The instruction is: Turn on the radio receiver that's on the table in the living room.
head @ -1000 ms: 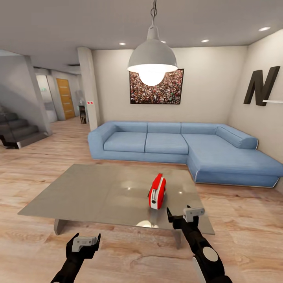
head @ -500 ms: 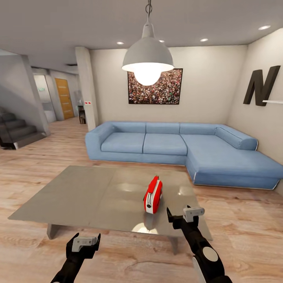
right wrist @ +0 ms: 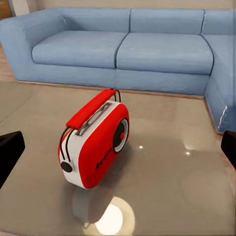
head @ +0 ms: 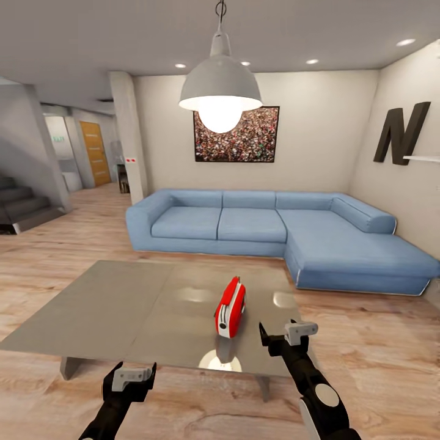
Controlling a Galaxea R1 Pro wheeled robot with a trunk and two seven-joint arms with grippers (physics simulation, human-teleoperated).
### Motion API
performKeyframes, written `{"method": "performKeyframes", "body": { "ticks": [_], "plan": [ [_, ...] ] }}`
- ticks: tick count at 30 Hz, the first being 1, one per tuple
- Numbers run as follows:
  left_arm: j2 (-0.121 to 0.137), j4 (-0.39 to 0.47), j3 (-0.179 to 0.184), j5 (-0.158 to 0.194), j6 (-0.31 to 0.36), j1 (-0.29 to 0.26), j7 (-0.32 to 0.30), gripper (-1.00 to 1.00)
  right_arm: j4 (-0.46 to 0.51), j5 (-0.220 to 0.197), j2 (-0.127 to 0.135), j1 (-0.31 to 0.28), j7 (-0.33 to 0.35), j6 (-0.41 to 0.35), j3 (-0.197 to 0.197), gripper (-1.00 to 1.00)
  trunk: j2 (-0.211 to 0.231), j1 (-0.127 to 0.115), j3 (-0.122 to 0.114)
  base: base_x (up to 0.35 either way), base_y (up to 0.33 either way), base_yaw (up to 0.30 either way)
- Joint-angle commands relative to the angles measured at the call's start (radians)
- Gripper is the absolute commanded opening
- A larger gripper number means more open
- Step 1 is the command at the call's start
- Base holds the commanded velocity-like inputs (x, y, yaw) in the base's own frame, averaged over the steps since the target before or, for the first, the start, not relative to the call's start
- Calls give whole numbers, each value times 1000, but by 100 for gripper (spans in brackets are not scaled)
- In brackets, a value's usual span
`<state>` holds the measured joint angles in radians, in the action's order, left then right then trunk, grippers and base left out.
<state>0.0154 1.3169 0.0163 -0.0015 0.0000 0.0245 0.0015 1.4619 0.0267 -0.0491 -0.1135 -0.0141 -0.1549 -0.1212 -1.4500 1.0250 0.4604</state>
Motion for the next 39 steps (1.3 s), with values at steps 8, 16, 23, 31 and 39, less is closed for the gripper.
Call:
{"method": "performKeyframes", "body": {
  "ticks": [8,16,23,31,39],
  "plan": [
    [0,-1,0,0,0,0,0,100,0,0,0,0,0,0,0,100,0,0,-3,2,-2,-197],
    [0,-1,0,0,0,0,0,100,0,0,-1,0,0,0,0,100,0,0,-5,0,0,-189],
    [0,-1,0,0,0,0,0,100,0,1,-1,0,-1,0,0,100,0,0,-5,0,0,-24],
    [0,-1,-1,0,0,0,0,100,0,1,-1,0,-1,0,0,100,0,0,-5,0,0,0],
    [0,-1,0,0,0,0,0,100,0,1,-2,0,-1,0,0,100,0,0,-5,0,0,46]
  ]
}}
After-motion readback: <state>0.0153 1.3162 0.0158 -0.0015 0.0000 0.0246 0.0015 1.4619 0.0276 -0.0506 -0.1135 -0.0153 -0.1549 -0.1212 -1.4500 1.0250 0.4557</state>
